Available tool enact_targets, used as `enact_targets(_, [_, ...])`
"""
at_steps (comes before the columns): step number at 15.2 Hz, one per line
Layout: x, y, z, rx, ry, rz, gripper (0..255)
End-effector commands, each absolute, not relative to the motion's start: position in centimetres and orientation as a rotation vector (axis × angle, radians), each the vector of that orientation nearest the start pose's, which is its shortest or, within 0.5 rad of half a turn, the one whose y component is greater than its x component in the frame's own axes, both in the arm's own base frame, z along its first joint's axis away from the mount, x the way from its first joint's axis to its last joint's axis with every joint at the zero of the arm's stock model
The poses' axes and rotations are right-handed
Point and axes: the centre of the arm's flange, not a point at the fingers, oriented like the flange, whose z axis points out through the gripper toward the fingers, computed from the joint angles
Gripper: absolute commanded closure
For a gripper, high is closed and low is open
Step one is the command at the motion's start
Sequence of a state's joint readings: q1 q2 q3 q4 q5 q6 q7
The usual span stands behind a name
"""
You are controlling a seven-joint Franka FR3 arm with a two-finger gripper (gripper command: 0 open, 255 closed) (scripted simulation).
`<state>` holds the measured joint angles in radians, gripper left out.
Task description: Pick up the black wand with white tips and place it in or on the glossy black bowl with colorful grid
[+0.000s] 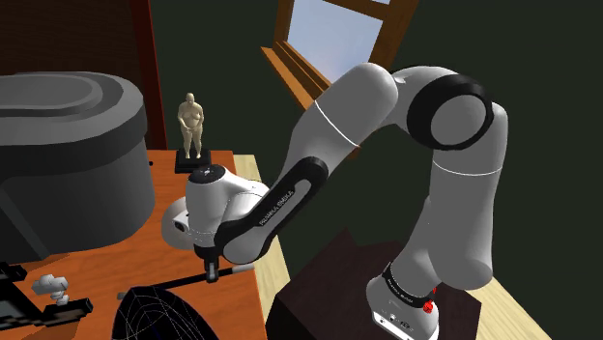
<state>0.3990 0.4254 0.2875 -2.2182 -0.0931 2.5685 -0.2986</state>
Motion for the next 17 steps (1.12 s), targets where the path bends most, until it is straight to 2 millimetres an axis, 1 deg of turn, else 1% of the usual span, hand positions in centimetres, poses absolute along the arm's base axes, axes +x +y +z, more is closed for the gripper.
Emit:
enact_targets(1, [41.7, 34.9, 19.6, -2.671, -1.537, 0.103, 255])
enact_targets(16, [41.7, 34.9, 27.5, -2.671, -1.537, 0.103, 255])
enact_targets(17, [41.7, 34.9, 27.7, -2.671, -1.537, 0.103, 255])
